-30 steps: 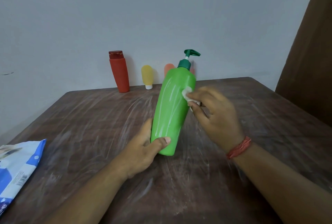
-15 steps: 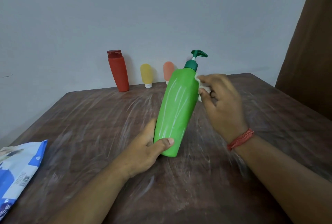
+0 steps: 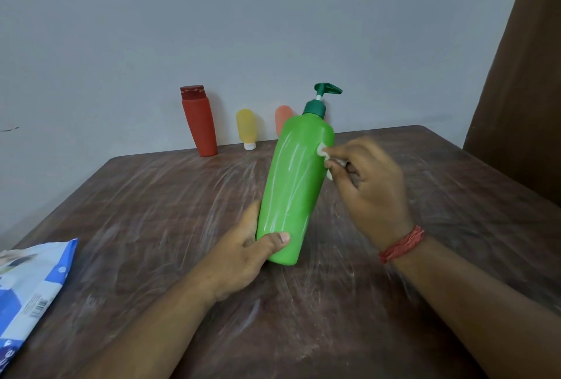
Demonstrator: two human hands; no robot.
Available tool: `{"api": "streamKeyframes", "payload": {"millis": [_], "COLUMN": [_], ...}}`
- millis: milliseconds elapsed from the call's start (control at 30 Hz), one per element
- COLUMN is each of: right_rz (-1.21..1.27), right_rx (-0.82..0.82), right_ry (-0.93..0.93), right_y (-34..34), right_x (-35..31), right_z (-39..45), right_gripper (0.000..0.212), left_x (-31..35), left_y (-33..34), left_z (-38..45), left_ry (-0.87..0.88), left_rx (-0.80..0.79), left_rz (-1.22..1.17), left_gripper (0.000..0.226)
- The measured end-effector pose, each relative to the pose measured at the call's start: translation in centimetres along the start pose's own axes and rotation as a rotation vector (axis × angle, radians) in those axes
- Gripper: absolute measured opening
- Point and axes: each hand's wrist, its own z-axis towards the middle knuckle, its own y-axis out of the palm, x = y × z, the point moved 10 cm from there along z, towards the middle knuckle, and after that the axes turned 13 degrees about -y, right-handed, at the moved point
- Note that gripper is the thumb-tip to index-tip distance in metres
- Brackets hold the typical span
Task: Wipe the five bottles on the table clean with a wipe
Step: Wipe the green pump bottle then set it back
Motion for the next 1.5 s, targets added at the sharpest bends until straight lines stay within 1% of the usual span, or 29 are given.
{"api": "streamKeyframes", "payload": {"millis": [67, 133, 167, 200, 267, 333, 367, 467, 500, 533, 633, 667, 767, 800, 833, 933, 967, 1067, 1100, 1133, 1233, 1267, 1300, 1400, 1433, 1467, 1500], "right_rz": [0.034, 0.026, 0.018, 0.018, 0.035, 0.071, 0.074, 0.041, 0.048, 0.07, 0.159, 0.165, 0.129, 0.126, 0.142, 0.222, 0.221, 0.171, 0.166, 0.177, 0.248, 0.252, 0.238, 0.176, 0.176, 0.191, 0.217], "right_rx": [0.084, 0.158, 0.151, 0.108, -0.04, -0.152, -0.153, -0.034, -0.029, -0.062, -0.24, -0.248, -0.117, -0.108, -0.139, -0.336, -0.355, -0.219, -0.204, -0.229, -0.416, -0.446, -0.431, -0.263, -0.248, -0.275, -0.338], "right_ry": [0.097, 0.157, 0.147, 0.108, -0.018, -0.096, -0.092, 0.008, 0.02, 0.004, -0.12, -0.128, -0.045, -0.036, -0.051, -0.158, -0.171, -0.083, -0.065, -0.081, -0.254, -0.286, -0.275, -0.097, -0.084, -0.116, -0.181], "right_y": [-1.0, -2.2, -2.2, -1.8, 0.4, 2.4, 2.6, 1.0, 0.8, 1.1, 3.3, 3.6, 2.6, 2.5, 2.8, 4.7, 4.9, 3.8, 3.6, 3.7, 5.0, 5.3, 5.3, 3.9, 3.7, 3.8, 4.2], "right_x": [1.1, 2.0, 1.8, 1.1, -1.1, -2.7, -2.8, -1.6, -1.5, -1.9, -4.2, -4.4, -3.5, -3.4, -3.7, -5.5, -5.7, -4.8, -4.7, -4.9, -7.1, -7.4, -7.2, -5.3, -5.2, -5.5, -6.3], "right_z": [0.2, 0.2, 0.1, 0.1, -0.2, -0.5, -0.4, 0.2, 0.1, -0.1, -0.9, -0.9, -0.1, -0.1, -0.3, -1.4, -1.4, -0.4, -0.2, -0.3, -1.2, -1.3, -1.2, -0.2, -0.2, -0.4, -0.7], "right_gripper": [0.009, 0.007, 0.007, 0.007, 0.006, 0.006, 0.006, 0.006, 0.006, 0.005, 0.006, 0.006, 0.005, 0.005, 0.005, 0.007, 0.007, 0.006, 0.006, 0.006, 0.008, 0.008, 0.008, 0.007, 0.007, 0.006, 0.006], "left_x": [0.1, 0.2, 0.3, 0.3, 0.0, -0.3, -0.4, -0.7, -0.8, -0.9, -1.2, -1.3, -1.2, -1.2, -1.3, -1.3, -1.3, -1.1, -1.2, -1.3, -1.7, -1.7, -1.7, -1.5, -1.5, -1.5, -1.5], "left_y": [0.3, 0.6, 0.6, 0.5, -0.3, -1.3, -1.5, -1.0, -0.9, -0.9, -1.7, -1.9, -1.7, -1.6, -1.6, -2.2, -2.3, -1.9, -1.7, -1.6, -2.2, -2.4, -2.3, -1.5, -1.3, -1.3, -1.5], "left_z": [-0.1, -0.2, -0.2, -0.2, 0.1, 0.3, 0.3, 0.4, 0.4, 0.5, 0.9, 0.9, 1.0, 1.0, 1.1, 1.1, 1.2, 1.2, 1.3, 1.4, 1.4, 1.5, 1.5, 1.6, 1.6, 1.6, 1.5], "left_ry": [0.0, 0.005, 0.009, 0.01, 0.004, -0.009, -0.012, -0.031, -0.033, -0.03, -0.026, -0.028, -0.027, -0.026, -0.025, -0.013, -0.012, -0.03, -0.037, -0.044, -0.063, -0.068, -0.07, -0.078, -0.078, -0.075, -0.073], "left_rx": [-0.003, -0.002, -0.001, 0.0, 0.023, 0.064, 0.071, 0.04, 0.033, 0.037, 0.074, 0.078, 0.071, 0.066, 0.065, 0.086, 0.093, 0.091, 0.088, 0.086, 0.097, 0.098, 0.093, 0.055, 0.047, 0.045, 0.046], "left_rz": [0.047, 0.091, 0.085, 0.054, -0.072, -0.177, -0.199, -0.169, -0.17, -0.189, -0.334, -0.365, -0.339, -0.342, -0.366, -0.496, -0.53, -0.551, -0.554, -0.573, -0.683, -0.703, -0.704, -0.654, -0.647, -0.653, -0.674], "left_gripper": [0.051, 0.044, 0.045, 0.05, 0.063, 0.069, 0.069, 0.067, 0.066, 0.066, 0.062, 0.061, 0.047, 0.043, 0.044, 0.046, 0.047, 0.057, 0.061, 0.062, 0.059, 0.058, 0.056, 0.051, 0.051, 0.051, 0.051]}}
